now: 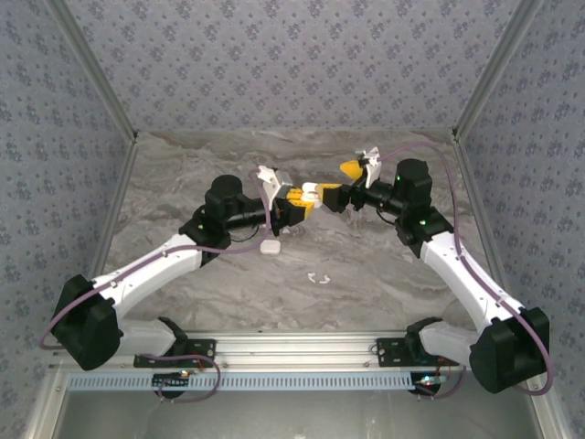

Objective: Insert wireless bluetooth earbuds into charging case

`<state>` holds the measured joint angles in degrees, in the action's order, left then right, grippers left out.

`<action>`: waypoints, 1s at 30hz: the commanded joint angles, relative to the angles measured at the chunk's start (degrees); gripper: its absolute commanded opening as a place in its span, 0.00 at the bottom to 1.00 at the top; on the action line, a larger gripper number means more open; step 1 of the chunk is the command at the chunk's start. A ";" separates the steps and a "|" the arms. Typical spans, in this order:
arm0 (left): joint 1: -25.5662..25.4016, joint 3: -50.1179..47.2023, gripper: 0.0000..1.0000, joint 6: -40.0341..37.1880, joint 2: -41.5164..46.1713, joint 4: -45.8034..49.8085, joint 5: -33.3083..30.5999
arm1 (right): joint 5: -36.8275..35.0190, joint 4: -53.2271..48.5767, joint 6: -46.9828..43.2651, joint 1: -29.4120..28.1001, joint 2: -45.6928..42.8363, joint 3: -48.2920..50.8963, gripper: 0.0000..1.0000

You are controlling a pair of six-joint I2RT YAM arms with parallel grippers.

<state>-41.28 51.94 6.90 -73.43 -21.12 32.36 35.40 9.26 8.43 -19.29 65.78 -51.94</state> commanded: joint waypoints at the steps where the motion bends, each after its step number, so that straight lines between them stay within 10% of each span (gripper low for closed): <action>1: -0.19 1.92 0.01 -1.06 1.60 -0.31 0.24 | 0.99 0.31 0.82 0.67 -1.74 -1.19 1.00; 16: -0.15 -5.80 0.00 -0.97 9.43 5.91 -13.29 | -10.24 -39.95 -1.49 0.22 -5.42 -4.97 0.85; 30: -0.21 -13.68 0.00 1.24 22.16 14.18 -20.77 | -25.21 -47.05 5.88 -19.84 17.76 -4.46 0.62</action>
<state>-41.28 38.83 7.16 -53.52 -8.23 14.02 14.09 -35.33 11.64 -36.49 80.12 -54.61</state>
